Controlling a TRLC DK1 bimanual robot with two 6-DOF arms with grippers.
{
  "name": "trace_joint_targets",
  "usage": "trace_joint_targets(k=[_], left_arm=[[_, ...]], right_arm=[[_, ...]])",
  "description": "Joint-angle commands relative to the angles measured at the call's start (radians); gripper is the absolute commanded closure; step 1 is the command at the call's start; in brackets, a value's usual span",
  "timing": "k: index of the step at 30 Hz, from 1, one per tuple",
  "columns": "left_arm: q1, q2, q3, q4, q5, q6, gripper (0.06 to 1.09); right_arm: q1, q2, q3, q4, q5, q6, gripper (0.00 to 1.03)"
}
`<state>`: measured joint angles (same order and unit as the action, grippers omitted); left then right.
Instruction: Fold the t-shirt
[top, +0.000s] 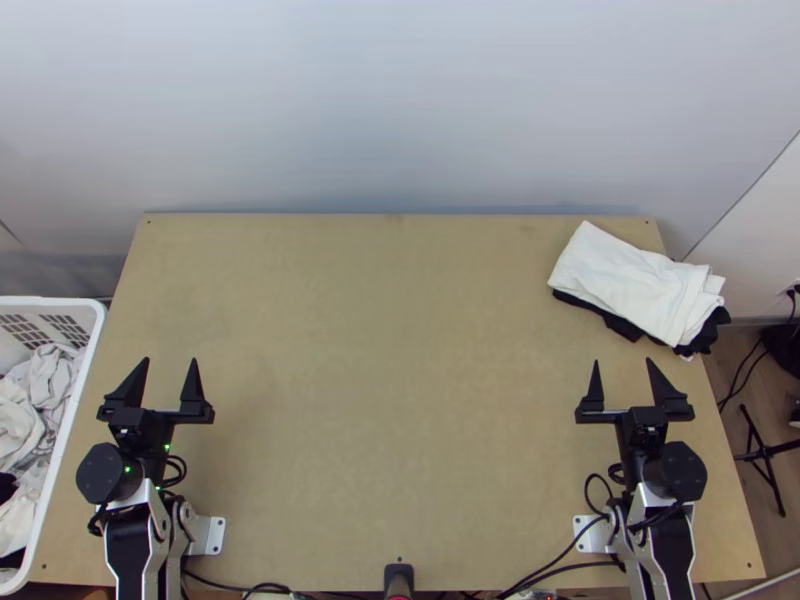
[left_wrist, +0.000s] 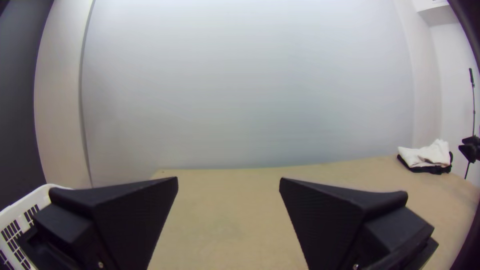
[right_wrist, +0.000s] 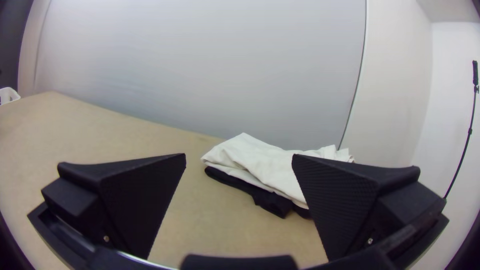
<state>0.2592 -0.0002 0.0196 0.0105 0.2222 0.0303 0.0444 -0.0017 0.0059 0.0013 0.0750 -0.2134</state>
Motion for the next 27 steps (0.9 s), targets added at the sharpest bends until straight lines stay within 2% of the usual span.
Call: trace_joint_targets(k=[1,27], left_arm=[[0.000,0.000,0.000,0.000,0.000,0.000,0.10],[-0.037,0.000,0.000,0.000,0.000,-0.001,0.10]], right_arm=[[0.002,0.000,0.000,0.000,0.000,0.000,0.04],[0.009,0.000,0.000,0.000,0.000,0.003,0.04]])
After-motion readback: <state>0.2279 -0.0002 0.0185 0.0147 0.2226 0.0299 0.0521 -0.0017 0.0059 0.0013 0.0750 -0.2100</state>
